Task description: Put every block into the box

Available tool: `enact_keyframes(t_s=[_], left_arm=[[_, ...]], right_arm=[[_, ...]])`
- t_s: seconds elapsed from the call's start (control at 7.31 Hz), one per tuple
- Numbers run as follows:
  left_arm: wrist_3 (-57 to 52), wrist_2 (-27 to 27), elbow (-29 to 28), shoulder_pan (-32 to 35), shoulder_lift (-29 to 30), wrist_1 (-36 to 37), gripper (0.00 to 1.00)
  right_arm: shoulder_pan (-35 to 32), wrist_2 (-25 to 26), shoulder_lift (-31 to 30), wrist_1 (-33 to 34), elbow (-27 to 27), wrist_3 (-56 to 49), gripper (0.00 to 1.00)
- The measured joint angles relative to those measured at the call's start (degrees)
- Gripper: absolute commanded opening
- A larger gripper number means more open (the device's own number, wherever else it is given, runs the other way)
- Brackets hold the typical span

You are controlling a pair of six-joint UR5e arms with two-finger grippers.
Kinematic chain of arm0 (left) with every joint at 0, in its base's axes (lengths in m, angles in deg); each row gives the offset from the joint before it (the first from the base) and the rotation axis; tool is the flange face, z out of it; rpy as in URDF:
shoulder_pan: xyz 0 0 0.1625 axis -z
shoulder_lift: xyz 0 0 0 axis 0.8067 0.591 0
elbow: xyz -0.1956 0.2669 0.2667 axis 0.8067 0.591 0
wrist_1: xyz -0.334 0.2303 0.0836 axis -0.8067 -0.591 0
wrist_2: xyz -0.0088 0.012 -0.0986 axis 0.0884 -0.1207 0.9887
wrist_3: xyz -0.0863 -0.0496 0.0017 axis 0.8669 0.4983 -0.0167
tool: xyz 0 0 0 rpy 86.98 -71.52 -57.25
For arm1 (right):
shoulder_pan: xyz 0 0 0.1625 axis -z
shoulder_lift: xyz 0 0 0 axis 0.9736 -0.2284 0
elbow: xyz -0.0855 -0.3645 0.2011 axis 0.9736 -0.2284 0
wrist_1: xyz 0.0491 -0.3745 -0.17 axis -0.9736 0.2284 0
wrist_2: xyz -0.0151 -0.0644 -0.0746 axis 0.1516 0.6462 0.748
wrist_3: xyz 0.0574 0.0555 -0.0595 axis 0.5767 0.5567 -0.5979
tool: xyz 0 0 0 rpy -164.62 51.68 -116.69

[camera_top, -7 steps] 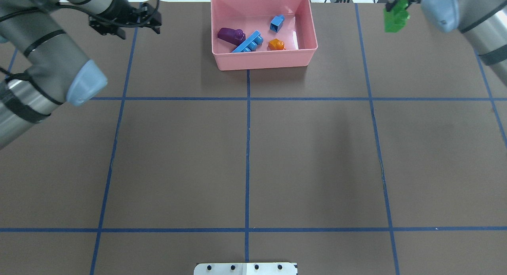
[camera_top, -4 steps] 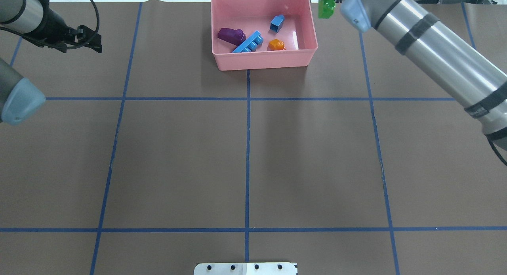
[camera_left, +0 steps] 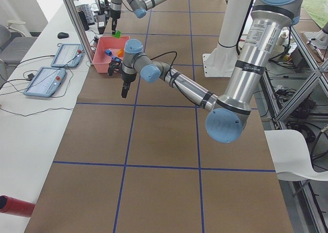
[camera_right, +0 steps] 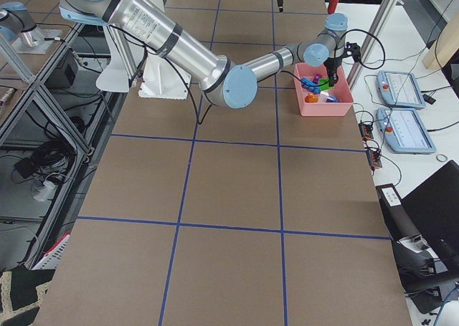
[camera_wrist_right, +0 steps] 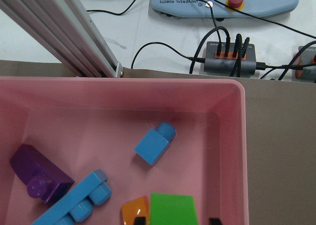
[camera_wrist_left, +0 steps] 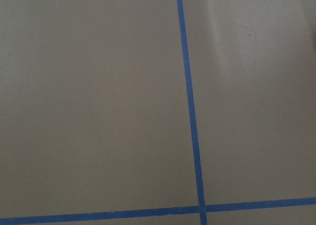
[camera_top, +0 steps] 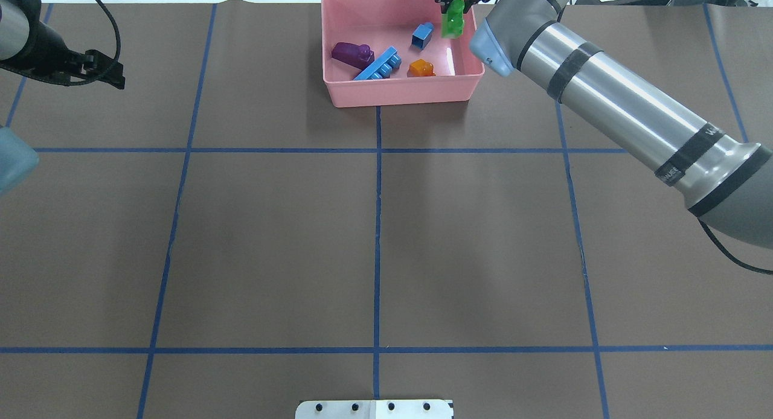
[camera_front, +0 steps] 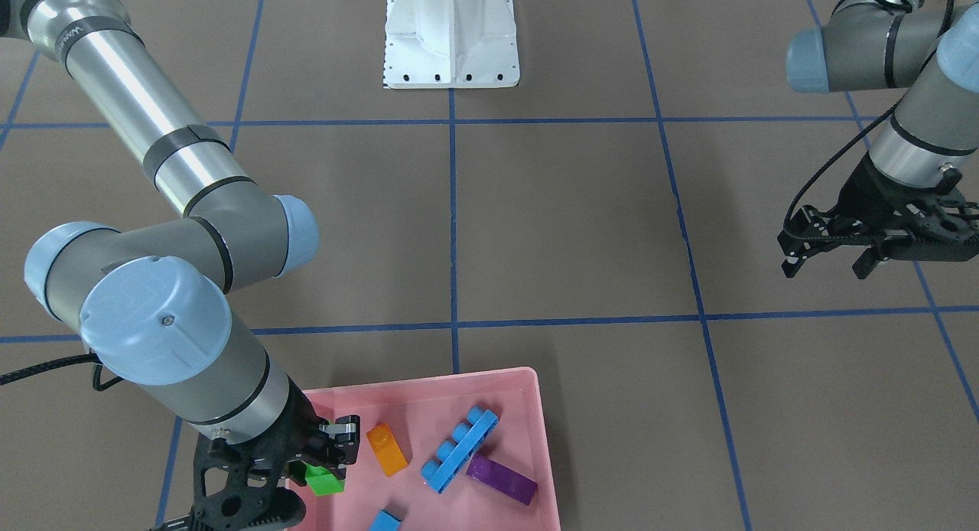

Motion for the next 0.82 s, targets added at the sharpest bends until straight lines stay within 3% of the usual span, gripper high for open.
enact_keyframes(t_s=[0.41, 0.82], left_arm=[[-8.6, 1.5, 0.5, 2.9, -4.5, 0.1, 1.0], [-18.6, 7.1, -0.2, 10.3, -8.5, 0.8, 1.0]], right_arm=[[-3.4, -3.6, -2.0, 2.7, 2.3, -6.3, 1.0], [-10.4, -8.6, -12.4, 22.5, 20.3, -20.9, 1.0]])
